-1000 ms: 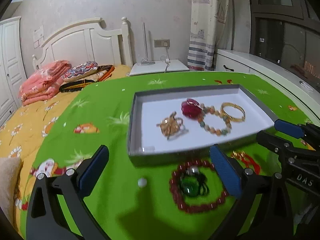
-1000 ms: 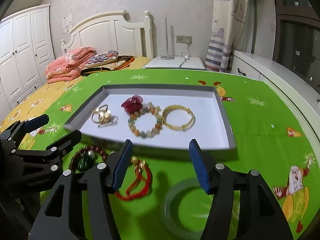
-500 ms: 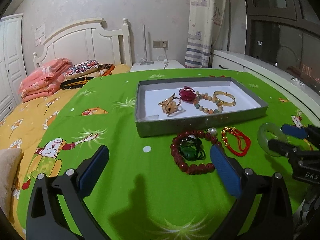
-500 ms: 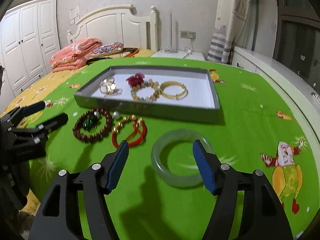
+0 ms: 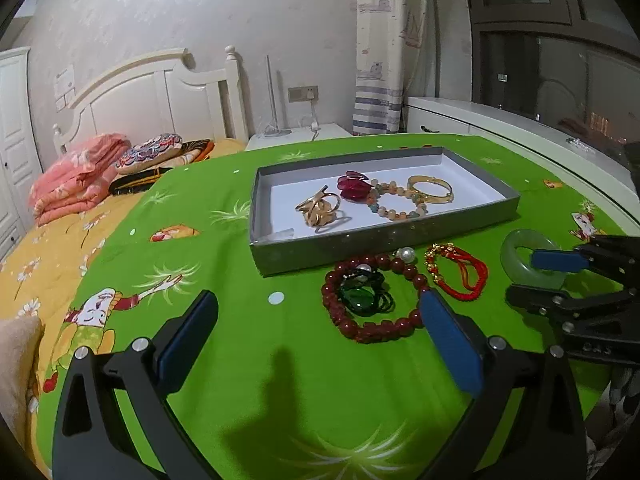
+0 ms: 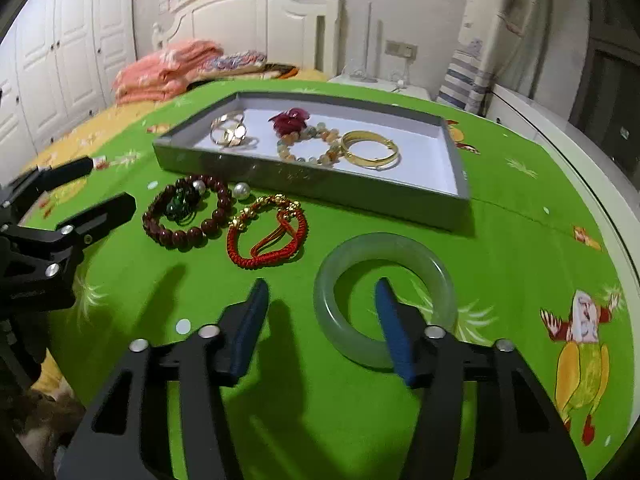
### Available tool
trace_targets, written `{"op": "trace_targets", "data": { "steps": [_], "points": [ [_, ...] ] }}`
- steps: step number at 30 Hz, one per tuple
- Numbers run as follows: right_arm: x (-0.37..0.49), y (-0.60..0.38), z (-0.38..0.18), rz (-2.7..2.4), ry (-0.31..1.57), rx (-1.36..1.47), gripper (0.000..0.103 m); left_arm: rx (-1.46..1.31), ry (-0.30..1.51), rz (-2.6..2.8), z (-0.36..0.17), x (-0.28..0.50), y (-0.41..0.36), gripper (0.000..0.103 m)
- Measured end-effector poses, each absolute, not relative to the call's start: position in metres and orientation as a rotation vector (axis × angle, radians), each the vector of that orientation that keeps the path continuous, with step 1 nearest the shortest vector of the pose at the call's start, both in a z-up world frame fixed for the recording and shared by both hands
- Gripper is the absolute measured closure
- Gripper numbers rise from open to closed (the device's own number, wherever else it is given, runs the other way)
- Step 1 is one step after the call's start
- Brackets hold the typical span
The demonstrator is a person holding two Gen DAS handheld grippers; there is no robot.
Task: Organize jewelry
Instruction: 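Grasp the pale jade bangle with the right tool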
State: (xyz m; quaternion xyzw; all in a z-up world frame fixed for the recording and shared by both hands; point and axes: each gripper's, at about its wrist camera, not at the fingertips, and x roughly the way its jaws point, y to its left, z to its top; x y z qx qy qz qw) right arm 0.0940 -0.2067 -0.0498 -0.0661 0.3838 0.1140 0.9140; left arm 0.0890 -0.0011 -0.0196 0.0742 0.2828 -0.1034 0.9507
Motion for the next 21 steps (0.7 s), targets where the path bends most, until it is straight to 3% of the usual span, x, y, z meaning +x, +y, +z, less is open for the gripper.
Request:
{"op": "trace_targets", "data": {
  "steps": [8,21],
  "points": [
    [0.105,-0.205,-0.051,0.229,0.82,-0.149,0.085,0.115,0.597,-0.239,-0.021,0.093,0.005,0.005],
    [0.073,-0.214,-0.044,0.228,0.693,-0.092,0.088,0.126,0.644,-0.266,-0.024,0.099,0.002,0.005]
  ]
}}
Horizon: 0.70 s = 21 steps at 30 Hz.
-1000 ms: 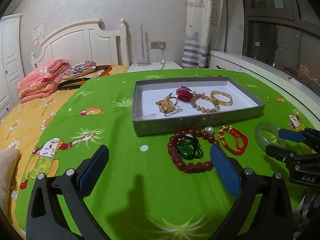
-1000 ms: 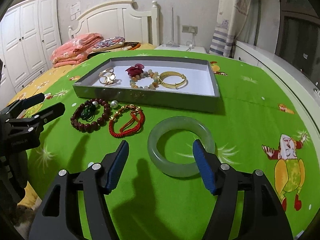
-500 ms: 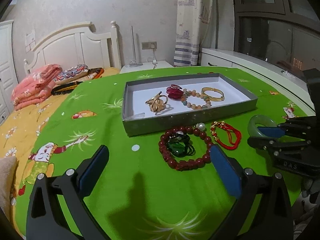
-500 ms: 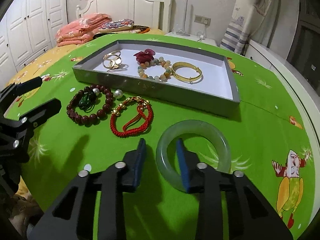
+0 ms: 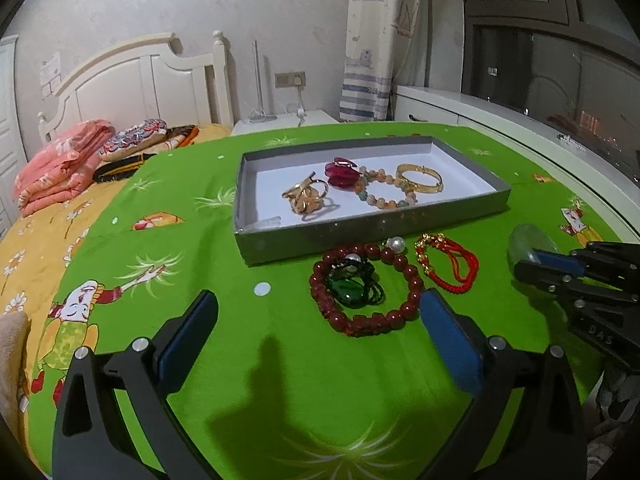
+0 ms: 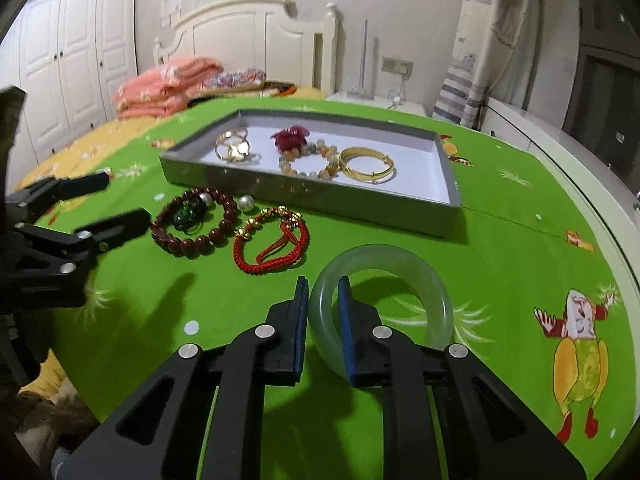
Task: Organize jewelry
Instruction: 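Grasp the pale jade bangle with the right tool, then grasp the green pendant cord with the left tool while the right tool holds the jade bangle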
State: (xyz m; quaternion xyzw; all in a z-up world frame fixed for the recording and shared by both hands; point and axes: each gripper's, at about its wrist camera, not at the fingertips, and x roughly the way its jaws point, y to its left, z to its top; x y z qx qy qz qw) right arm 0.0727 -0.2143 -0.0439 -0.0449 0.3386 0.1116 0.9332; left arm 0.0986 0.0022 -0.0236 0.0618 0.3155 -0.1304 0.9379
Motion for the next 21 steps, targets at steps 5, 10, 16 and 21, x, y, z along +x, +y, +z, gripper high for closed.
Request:
{"op": "trace_targets", "data": {
  "steps": [5,10,16,21],
  "points": [
    [0.062,-0.218,-0.037,0.237,0.653,-0.06,0.088,0.139,0.671,-0.314,-0.024,0.097,-0.006,0.005],
    [0.057,-0.218,-0.035,0.248,0.631,-0.054,0.088,0.116,0.688,-0.345,-0.023,0.103,-0.014,0.013],
    [0.055,-0.22,-0.035,0.25,0.62,-0.045,0.088,0.116,0.718,-0.328,-0.025,0.13,-0.02,0.037],
    [0.054,-0.219,-0.036,0.252,0.617,-0.044,0.088,0.127,0.766,-0.35,-0.03,0.149,-0.024,0.054]
  ]
}}
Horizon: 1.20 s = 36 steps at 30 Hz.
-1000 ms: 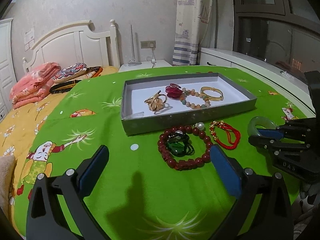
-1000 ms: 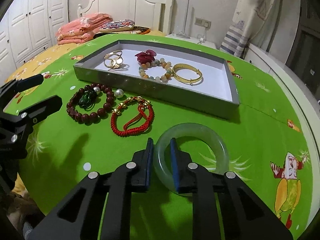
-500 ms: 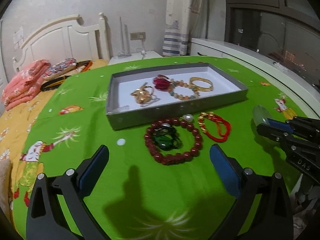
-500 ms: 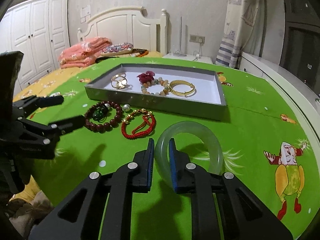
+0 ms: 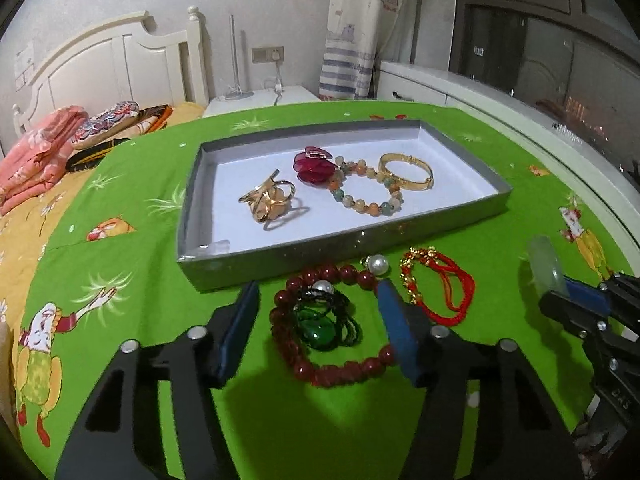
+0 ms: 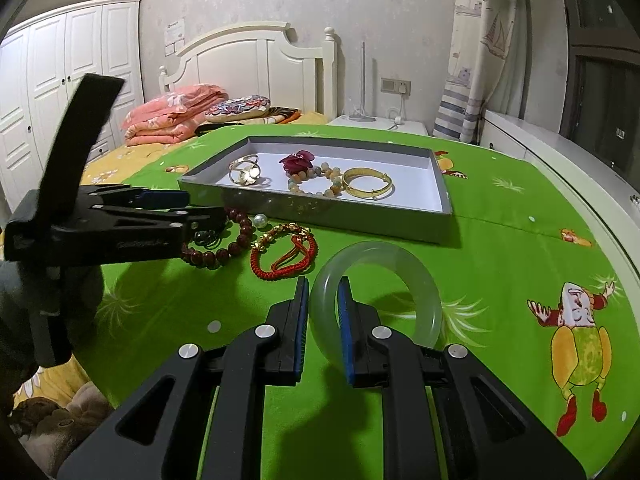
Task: Organize jewelry
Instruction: 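Grasp the green pendant cord with the left tool while the right tool holds the jade bangle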
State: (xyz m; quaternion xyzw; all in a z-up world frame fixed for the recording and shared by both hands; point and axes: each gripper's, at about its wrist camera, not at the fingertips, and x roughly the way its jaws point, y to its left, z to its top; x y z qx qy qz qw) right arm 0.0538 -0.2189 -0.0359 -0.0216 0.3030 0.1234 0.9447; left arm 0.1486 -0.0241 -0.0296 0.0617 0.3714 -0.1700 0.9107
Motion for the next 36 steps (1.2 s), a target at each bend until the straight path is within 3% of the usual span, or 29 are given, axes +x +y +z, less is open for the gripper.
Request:
{"op": "trace_targets", "data": {
  "steps": [5,8,29,36],
  "points": [
    [0.054,-0.219,-0.036,0.252,0.619,-0.045,0.088,0.157,0.809,-0.386,-0.037,0.153,-0.033,0.072],
    [0.053,-0.218,-0.037,0.252,0.619,-0.046,0.088,0.154,0.822,-0.404,-0.041,0.153,-0.033,0.089],
    [0.043,-0.215,-0.027,0.262,0.558,-0.038,0.088,0.083,0.534,-0.299,-0.009,0.084,-0.002,0.093],
    [0.045,-0.209,-0.022,0.253,0.542,-0.044,0.088,0.051,0.53,-0.273,-0.011,0.081,0.001,0.092]
  ]
}}
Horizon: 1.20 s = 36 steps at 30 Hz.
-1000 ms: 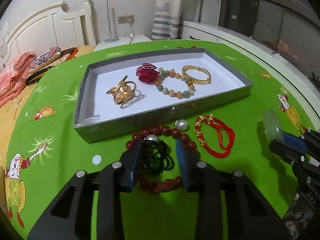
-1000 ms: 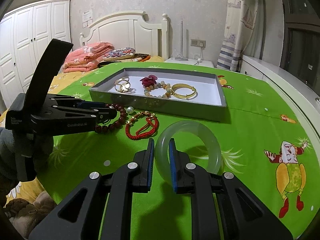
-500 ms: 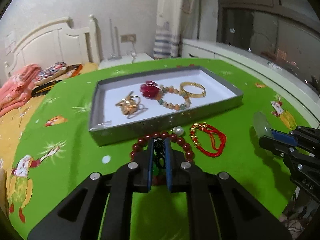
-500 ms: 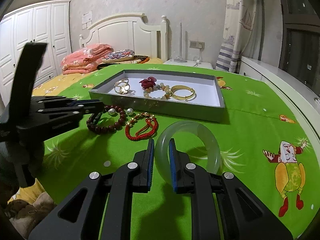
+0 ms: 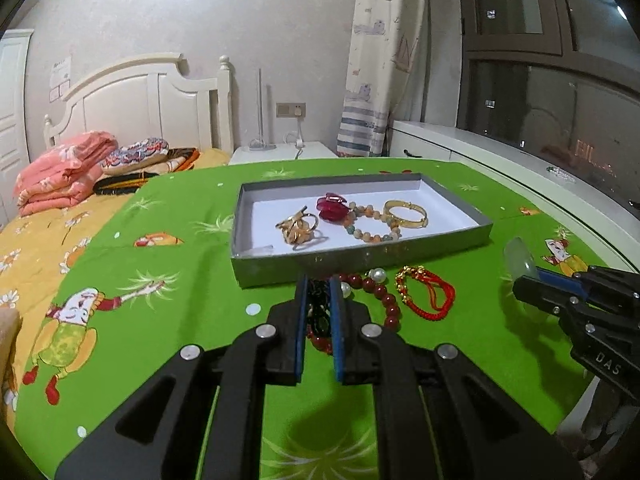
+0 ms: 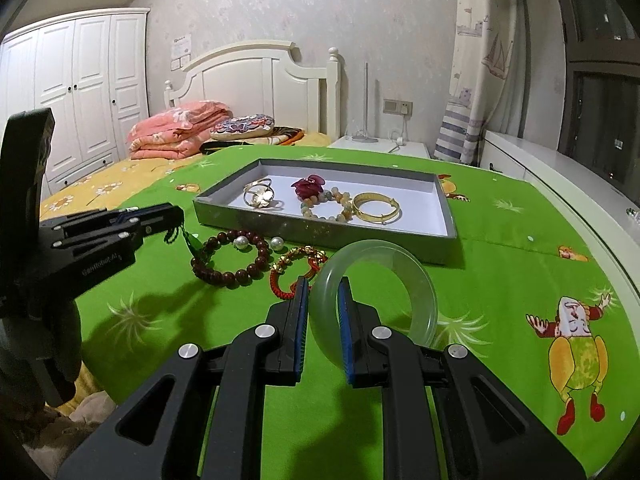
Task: Organize jewelry
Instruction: 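Grasp the green pendant cord with the left tool while the right tool holds the jade bangle, then lower the jade bangle and green pendant into the tray and open both tools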
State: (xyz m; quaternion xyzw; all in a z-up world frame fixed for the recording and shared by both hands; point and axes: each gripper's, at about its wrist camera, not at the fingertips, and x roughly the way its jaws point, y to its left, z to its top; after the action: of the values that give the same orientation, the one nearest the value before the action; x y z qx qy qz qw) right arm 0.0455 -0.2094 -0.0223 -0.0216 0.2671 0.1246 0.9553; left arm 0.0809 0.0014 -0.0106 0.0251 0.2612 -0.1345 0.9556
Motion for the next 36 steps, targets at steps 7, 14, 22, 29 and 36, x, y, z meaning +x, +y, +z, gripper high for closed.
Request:
{"op": "trace_targets", "data": {
  "steps": [7,14,22,29,36],
  "points": [
    [0.064,-0.2,-0.01,0.229,0.525,-0.084,0.088,0.023,0.518,-0.259,0.004,0.102,0.001,0.092],
    [0.099,-0.192,0.006,0.217,0.51,-0.109,0.088,0.025,0.494,-0.247,0.026,0.129,0.0,0.092],
    [0.147,-0.187,0.013,0.188,0.537,-0.13,0.088,0.042,0.524,-0.249,0.04,0.177,-0.012,0.092],
    [0.191,-0.191,0.011,0.149,0.589,-0.124,0.088,0.073,0.578,-0.216,0.039,0.224,-0.021,0.092],
    [0.23,-0.195,0.006,0.09,0.637,-0.129,0.088,0.04,0.675,-0.202,0.028,0.269,-0.02,0.092]
  ]
}}
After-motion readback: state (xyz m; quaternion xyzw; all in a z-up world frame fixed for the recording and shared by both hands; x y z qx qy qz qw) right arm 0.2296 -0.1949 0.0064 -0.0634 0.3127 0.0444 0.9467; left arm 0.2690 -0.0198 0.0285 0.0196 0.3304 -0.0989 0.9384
